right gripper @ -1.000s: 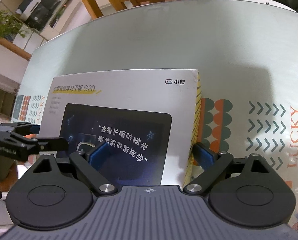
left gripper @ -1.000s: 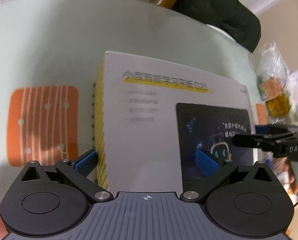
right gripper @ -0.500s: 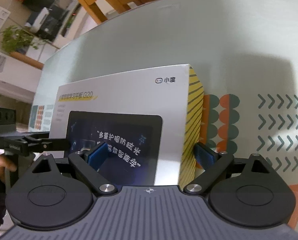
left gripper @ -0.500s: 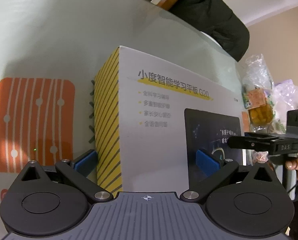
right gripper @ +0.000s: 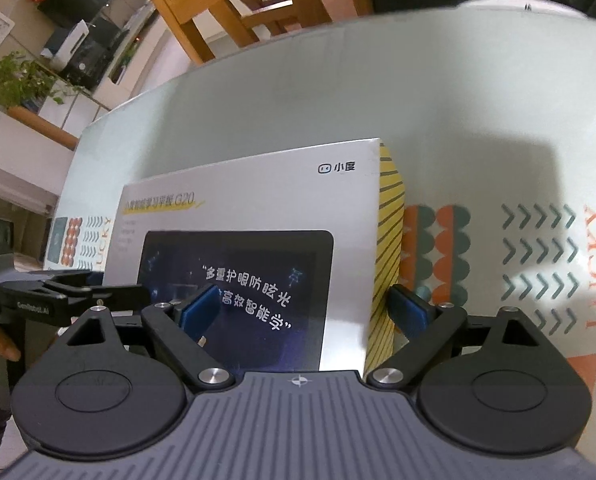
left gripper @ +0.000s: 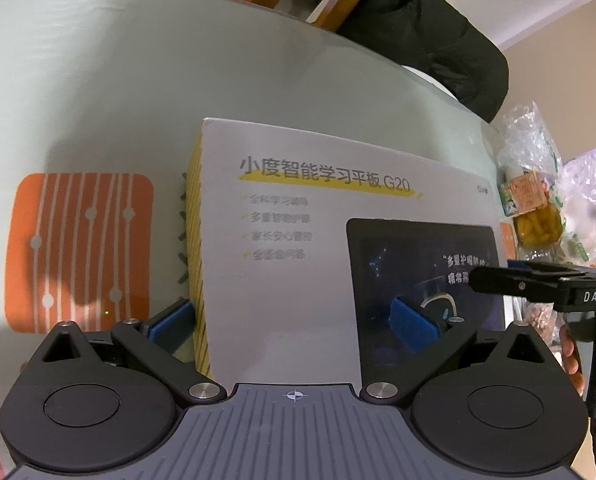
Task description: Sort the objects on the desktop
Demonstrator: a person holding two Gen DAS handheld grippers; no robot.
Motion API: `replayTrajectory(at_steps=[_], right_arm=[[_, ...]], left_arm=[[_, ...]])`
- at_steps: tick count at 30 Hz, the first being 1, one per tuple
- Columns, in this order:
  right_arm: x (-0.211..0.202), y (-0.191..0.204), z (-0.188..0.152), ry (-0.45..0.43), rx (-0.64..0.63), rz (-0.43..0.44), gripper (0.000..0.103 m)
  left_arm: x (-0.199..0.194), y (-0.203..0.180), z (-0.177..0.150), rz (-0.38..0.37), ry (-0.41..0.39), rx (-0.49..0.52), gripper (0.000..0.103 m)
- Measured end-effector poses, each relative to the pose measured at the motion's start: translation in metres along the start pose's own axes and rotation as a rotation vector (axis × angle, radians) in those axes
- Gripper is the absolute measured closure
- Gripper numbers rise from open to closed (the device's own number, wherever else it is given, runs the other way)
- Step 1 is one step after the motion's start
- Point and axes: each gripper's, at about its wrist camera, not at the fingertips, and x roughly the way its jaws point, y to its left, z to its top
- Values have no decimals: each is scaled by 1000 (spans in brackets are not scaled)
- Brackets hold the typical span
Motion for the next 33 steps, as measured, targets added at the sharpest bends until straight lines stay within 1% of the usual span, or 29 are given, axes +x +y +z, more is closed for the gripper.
replayTrajectory(at_steps=[4,6,11,14,18,20,22,25,27,29,31,33], right_arm=[[-7,8,0,-18,-17,-31,0],[-9,11,-1,-17,-23,-49,0],[-3,13,-12,8,-40,-67,0],[4,9,-22,26,-26,-79,0],[4,9,-30,22,-71,-73,0],[4,7,-30,35,-102,-56,0],[6,-1,-31,35,-92,-20,0],[7,-20,-36,10,-66,73,0],[10,-37,-37,4,-36,145,0],[15,-50,-35,13,9,203,0],[18,-54,-31,28,24,222,0],[19,-52,-27,48,35,218,0]], left_arm=[[-10,-10,-6,21,-9,19,0],[-9,-10,-10,34,1,19,0],[-3,-10,-19,59,26,18,0],[-1,-16,-27,84,18,61,0],[2,-13,-27,68,17,58,0],[3,-12,-27,52,12,47,0],[2,-4,-31,22,-1,35,0],[3,12,-36,-45,-8,-6,0],[5,19,-37,-74,-9,-23,0],[6,20,-35,-82,-5,-29,0],[7,19,-34,-76,5,-26,0],[8,16,-32,-67,5,-26,0]])
